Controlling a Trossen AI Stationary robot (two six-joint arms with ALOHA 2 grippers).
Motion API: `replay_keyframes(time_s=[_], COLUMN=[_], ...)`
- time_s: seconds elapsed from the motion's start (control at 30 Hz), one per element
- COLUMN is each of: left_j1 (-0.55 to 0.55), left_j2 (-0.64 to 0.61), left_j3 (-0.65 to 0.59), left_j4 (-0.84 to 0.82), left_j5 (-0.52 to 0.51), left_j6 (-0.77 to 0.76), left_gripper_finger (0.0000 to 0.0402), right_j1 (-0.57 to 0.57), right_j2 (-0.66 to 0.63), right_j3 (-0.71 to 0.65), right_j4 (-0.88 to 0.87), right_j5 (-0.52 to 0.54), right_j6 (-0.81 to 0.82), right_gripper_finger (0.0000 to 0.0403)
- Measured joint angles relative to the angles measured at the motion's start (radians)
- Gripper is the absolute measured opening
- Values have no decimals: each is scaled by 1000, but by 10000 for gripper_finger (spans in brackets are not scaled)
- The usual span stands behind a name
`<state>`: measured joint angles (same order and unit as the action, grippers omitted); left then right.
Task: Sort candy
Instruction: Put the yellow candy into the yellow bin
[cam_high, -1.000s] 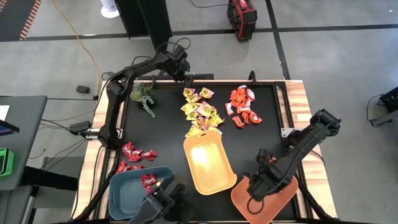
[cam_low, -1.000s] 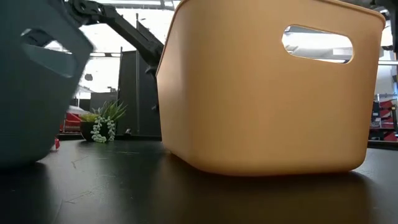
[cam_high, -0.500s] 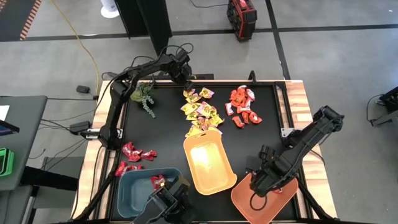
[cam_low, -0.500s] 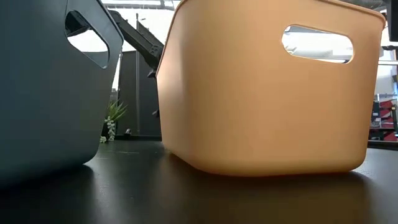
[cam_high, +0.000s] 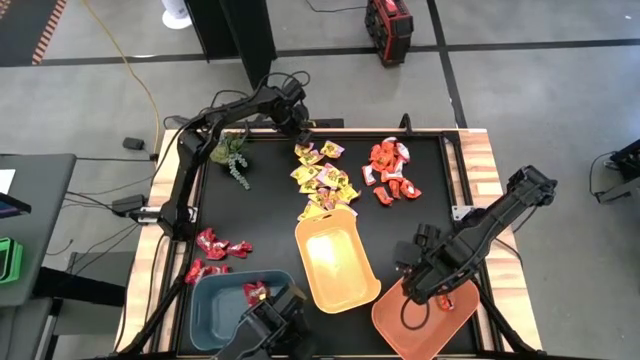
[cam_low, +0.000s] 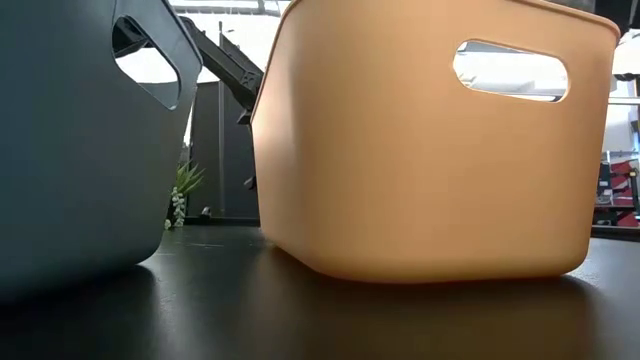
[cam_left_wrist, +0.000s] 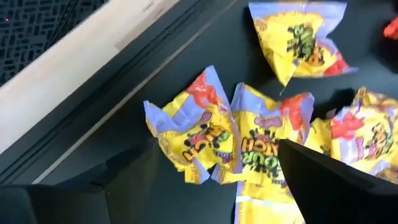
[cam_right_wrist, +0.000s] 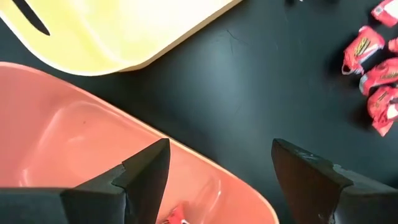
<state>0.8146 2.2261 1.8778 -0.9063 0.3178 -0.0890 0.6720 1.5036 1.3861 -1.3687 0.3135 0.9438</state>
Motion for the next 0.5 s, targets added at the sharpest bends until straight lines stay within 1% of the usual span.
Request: replay_keyframes(time_s=[0.23,0.5], left_j1=[0,-2], left_j2=[0,0], left_j3=[0,-1], left_j4=[2,-9], left_j5=[0,0], left_j6=[-56,-80], left_gripper_finger=[277,225], right_j1=[0,0], right_j2=[0,0], right_j3=[0,0], right_j4=[-1,-1], right_j5=[3,3], right_j6=[-31,-38], right_gripper_finger=[299,299])
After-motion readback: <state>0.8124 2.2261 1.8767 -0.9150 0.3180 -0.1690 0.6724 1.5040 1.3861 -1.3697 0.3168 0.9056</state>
